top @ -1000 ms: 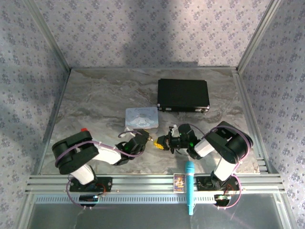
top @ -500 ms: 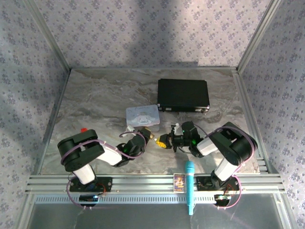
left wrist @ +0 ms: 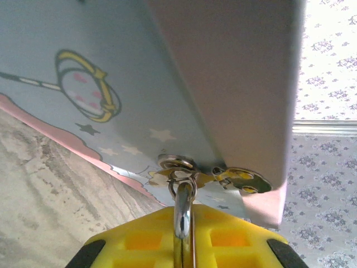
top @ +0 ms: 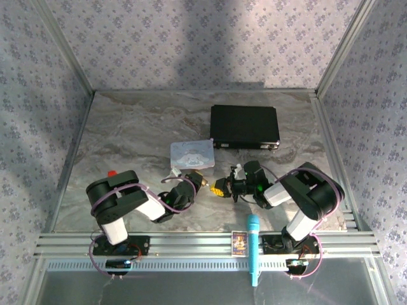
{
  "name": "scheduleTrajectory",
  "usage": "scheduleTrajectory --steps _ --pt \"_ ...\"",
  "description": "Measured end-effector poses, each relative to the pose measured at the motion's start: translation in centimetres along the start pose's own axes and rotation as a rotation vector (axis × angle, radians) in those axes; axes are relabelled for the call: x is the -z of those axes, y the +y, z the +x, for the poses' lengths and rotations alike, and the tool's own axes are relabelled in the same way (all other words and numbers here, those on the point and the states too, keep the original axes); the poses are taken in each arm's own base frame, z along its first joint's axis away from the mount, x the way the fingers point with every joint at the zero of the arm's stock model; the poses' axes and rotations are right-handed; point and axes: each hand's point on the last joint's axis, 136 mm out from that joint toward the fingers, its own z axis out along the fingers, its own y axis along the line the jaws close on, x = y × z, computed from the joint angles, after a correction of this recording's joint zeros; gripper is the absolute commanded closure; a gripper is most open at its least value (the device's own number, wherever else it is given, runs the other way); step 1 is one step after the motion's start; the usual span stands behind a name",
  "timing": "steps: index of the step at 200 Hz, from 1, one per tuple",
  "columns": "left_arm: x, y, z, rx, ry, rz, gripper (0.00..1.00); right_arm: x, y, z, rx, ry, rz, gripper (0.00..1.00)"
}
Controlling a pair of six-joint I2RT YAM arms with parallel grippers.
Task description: Unlock the padlock with the key
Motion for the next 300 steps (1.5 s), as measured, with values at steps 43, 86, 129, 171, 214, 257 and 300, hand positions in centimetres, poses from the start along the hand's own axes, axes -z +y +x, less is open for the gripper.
scheduleTrajectory --steps 43,86,129,171,214,257,300 --pt "0.0 -0.2 0.0 0.009 0.002 0.009 1.0 0.1 -0.1 -0.3 0.001 -0.011 0.001 1.0" --pt "0.4 0.1 1.2 0.004 0.031 0.0 1.0 0.3 -0.4 -1.4 0.006 -0.044 0.027 1.0" --pt "0.8 0.4 1.5 0.0 0.045 -0.017 1.0 -0.1 -0.3 -1.2 0.025 -0.058 0.042 1.0" --pt "1.7 0.5 1.9 -0.007 0.067 -0.061 1.0 0.6 0.4 -0.2 0.096 -0.083 0.047 1.0" --pt "2.2 1.0 3.3 -0.017 0.119 -0.096 1.0 1.0 2.9 0.2 0.182 -0.136 -0.004 1.0" --pt "1.6 1.2 3.7 -0.035 0.127 -0.168 0.9 1.5 2.4 0.3 0.214 -0.191 0.033 1.0" --pt "2.1 1.7 4.0 -0.057 0.143 -0.254 0.81 2.9 1.9 0.6 0.276 -0.238 0.11 1.0"
